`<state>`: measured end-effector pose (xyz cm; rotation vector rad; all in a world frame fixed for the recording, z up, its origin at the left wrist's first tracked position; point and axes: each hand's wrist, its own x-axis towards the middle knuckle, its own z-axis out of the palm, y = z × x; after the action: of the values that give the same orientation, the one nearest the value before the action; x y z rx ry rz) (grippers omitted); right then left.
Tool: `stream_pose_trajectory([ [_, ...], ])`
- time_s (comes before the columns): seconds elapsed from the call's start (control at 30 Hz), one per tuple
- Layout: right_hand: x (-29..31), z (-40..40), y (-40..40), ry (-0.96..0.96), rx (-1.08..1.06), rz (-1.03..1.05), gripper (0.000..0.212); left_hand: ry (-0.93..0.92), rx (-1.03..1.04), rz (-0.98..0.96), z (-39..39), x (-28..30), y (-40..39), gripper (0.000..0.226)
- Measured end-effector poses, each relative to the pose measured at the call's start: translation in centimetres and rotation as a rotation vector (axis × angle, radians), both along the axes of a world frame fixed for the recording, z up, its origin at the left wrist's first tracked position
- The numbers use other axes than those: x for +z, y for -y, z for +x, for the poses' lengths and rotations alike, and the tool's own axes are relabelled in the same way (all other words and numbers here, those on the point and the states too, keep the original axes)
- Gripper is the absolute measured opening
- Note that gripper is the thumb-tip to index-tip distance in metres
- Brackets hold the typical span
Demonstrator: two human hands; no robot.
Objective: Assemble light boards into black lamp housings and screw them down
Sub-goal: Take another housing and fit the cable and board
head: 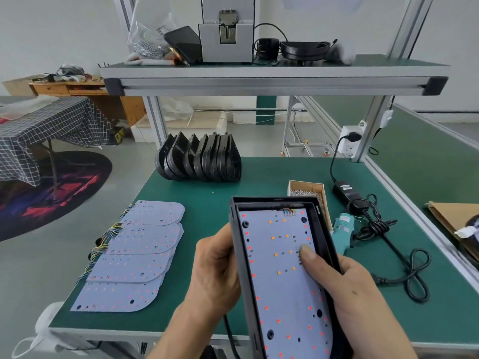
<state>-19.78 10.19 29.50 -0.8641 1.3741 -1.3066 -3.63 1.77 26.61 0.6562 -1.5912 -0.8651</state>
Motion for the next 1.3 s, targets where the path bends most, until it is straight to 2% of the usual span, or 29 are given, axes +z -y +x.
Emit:
stream_pose_trajectory([
  [0.07,-0.2,0.1,0.2,0.059,0.015,-0.003,0.026,0.026,-0.027,0.074,0.2,-0.7,0.7,0.021],
  [0.17,-1.0,0.2,0.5,0.062,0.005,-0.002,0.024,0.079,-0.032,-0.023,0.5,-1.7,1.4,0.025],
  [0.23,-1.1,0.2,0.6,0.077,0.002,-0.012,0.023,0.032,-0.07,0.125,0.6,-1.9,1.5,0.025],
  [0.3,-1.2,0.5,1.0,0.083,0.014,-0.013,0.031,0.012,-0.056,0.29,0.5,-2.0,1.6,0.027],
  [0.4,-1.7,1.3,2.2,0.147,-0.012,0.011,0.032,0.046,-0.052,0.386,0.5,-1.9,2.2,0.027],
  [0.47,-2.7,1.9,3.6,0.147,-0.077,0.039,0.022,0.078,0.036,0.244,0.9,-2.0,2.6,0.03],
  [0.53,-4.0,2.3,5.3,0.108,-0.165,0.06,0.023,0.117,0.189,0.086,1.7,-3.2,2.7,0.037],
  [0.6,-5.8,2.6,7.0,0.088,-0.234,0.065,0.029,-0.033,0.331,0.246,2.5,-4.5,2.0,0.047],
  [0.67,-7.6,2.8,8.5,0.051,-0.261,0.087,0.036,-0.172,0.226,0.499,3.1,-5.7,1.4,0.056],
  [0.7,-8.5,2.9,9.1,0.018,-0.258,0.11,0.039,-0.12,0.139,0.602,3.2,-6.2,1.2,0.057],
  [0.77,-10.0,2.9,10.0,-0.086,-0.24,0.147,0.036,0.115,0.085,0.676,3.1,-7.0,1.1,0.048],
  [0.83,-11.2,2.8,10.6,-0.214,-0.196,0.188,0.031,0.312,0.188,0.674,2.9,-7.9,1.6,0.035],
  [0.93,-11.9,2.1,11.2,-0.444,-0.138,0.238,0.035,0.478,0.27,0.663,2.2,-8.7,2.7,0.022],
  [1.0,-11.9,1.6,11.5,-0.664,-0.098,0.273,0.041,0.594,0.322,0.599,1.4,-8.2,3.4,0.016],
  [1.07,-11.5,1.3,11.6,-0.856,-0.083,0.291,0.046,0.711,0.366,0.503,0.7,-7.8,3.5,0.021],
  [1.17,-10.9,1.0,10.9,-1.029,-0.032,0.283,0.043,0.88,0.395,0.41,0.0,-7.3,3.4,0.029],
  [1.23,-10.3,0.3,10.4,-1.123,-0.027,0.24,0.037,0.914,0.388,0.384,0.0,-7.1,3.3,0.032],
  [1.3,-9.6,-1.1,10.3,-1.154,-0.087,0.177,0.035,0.869,0.368,0.38,0.1,-7.1,3.1,0.035],
])
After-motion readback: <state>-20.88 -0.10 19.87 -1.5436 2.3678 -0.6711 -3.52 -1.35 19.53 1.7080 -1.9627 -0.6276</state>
